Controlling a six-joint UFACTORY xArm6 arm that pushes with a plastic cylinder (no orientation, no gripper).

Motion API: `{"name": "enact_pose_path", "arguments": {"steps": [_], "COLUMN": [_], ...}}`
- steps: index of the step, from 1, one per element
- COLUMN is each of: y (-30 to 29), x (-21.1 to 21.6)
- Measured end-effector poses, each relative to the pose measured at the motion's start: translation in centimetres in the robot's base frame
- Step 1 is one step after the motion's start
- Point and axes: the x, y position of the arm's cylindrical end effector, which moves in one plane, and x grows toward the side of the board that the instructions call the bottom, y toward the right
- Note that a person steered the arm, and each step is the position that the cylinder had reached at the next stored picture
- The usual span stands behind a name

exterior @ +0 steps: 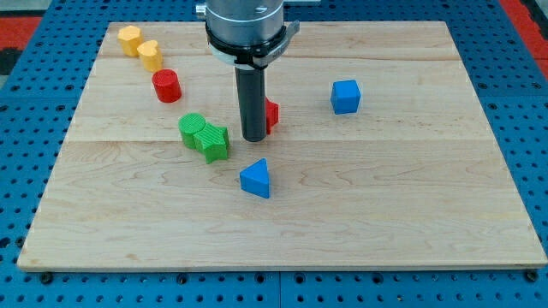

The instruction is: Push the red star into the red circle

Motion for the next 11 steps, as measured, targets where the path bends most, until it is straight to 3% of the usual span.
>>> {"name": "enact_pose_path", "arguments": {"steps": [3,7,8,9,11], "y": [8.5,-7.0,-0.8,1.5,-5.5], "x": [2.3,-5.9,-5.9,-7.6,-8.8]}}
